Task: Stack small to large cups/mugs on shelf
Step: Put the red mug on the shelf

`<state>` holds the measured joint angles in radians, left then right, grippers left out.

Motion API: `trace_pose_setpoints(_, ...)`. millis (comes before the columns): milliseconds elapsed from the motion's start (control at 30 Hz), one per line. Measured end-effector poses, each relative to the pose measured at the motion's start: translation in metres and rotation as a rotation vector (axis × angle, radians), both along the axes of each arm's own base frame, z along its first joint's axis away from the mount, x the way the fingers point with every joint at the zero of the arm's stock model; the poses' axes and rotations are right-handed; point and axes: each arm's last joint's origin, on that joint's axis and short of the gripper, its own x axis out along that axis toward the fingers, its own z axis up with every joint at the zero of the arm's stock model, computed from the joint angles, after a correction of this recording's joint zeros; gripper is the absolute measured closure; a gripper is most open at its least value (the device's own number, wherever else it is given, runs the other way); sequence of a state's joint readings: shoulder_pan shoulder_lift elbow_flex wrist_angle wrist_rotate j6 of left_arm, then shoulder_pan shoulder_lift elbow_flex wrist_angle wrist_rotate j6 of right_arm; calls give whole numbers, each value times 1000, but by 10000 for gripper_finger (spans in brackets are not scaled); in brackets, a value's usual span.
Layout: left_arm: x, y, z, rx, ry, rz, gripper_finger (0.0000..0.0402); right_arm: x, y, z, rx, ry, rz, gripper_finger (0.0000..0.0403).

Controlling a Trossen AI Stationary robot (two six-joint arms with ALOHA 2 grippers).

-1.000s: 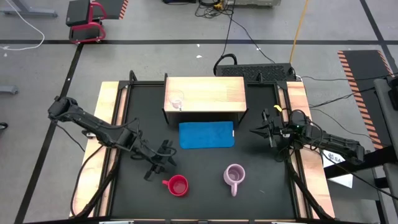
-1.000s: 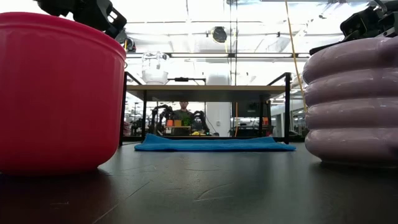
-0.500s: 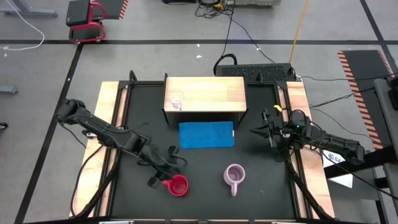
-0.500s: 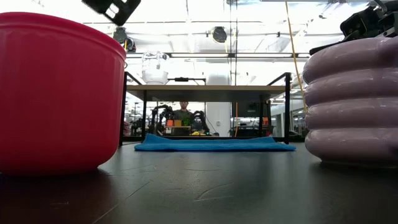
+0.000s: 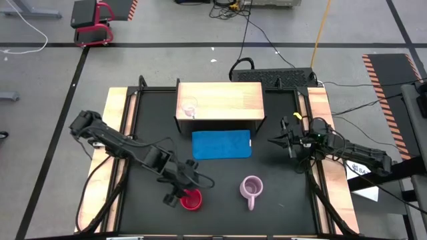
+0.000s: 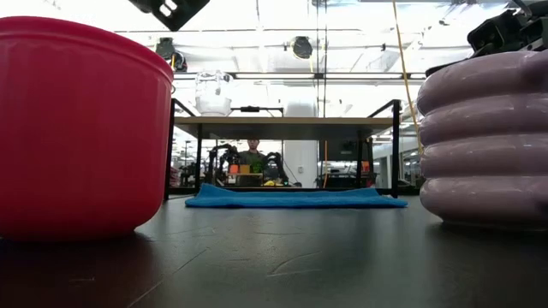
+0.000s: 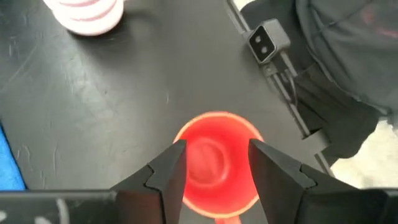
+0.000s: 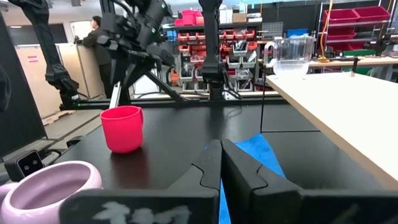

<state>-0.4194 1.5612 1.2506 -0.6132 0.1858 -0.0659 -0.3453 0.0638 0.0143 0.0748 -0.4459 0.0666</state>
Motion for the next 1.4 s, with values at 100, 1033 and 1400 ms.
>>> trace_pose_setpoints(100, 5, -2, -1, 25, 38, -11, 229, 0, 0, 0, 1, 3, 0, 403)
trace_pose_setpoints(1033, 23, 8, -30, 47, 176, -27, 229, 3, -1, -4, -2, 45, 0, 403)
trace_pose_setpoints(1400, 26, 8, -36, 34, 200, -32, 229, 3, -1, -4, -2, 44, 0, 403)
